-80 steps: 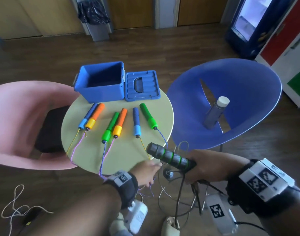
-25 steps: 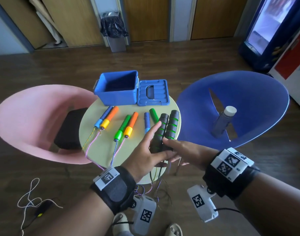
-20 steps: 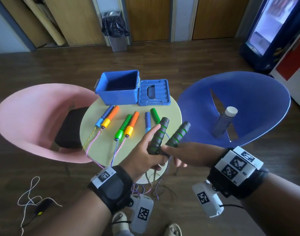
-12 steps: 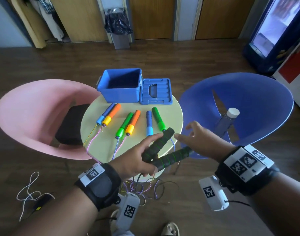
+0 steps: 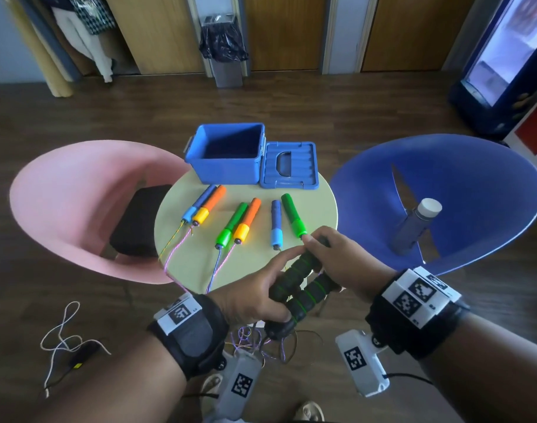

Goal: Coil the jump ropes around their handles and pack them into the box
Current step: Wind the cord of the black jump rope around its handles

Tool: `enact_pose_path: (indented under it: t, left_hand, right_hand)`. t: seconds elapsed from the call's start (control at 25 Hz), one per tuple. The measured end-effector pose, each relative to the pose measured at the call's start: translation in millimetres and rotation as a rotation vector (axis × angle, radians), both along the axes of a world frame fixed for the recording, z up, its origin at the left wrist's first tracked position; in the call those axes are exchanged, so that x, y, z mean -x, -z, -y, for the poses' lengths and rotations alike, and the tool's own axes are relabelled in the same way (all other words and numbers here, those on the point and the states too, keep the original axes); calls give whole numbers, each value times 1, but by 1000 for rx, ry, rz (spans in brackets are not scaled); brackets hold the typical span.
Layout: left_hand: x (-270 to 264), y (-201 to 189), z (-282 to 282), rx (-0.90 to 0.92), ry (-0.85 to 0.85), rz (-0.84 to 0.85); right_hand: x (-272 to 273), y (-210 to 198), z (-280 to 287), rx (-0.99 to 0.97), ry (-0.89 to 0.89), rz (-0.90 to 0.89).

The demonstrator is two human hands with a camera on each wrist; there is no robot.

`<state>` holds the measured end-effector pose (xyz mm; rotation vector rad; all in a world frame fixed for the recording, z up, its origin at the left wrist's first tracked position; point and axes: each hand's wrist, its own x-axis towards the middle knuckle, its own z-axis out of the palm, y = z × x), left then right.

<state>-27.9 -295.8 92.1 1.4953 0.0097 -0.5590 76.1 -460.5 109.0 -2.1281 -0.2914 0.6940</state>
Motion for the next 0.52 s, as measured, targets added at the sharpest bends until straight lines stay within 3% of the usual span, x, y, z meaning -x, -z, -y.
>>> enact_pose_path:
  t: [0.08, 0.2, 0.32, 0.4, 0.52]
  left_hand:
    - [-1, 3, -2, -63, -87, -7]
    - [-4, 8, -6, -109, -376, -13]
    - [-4, 16, 5, -313, -538, 24]
    - [-3, 23, 13, -382, -644, 37]
    - [-6, 28, 8, -441, -768, 53]
  right_hand:
    - [-4, 0, -1, 19, 56, 48]
    - [-13, 2, 1, -61, 266, 25]
    - [-11, 6, 0, -161, 406, -65]
    - [-6, 8, -4, -180, 404, -122]
    - [0, 7, -6, -90, 265, -103]
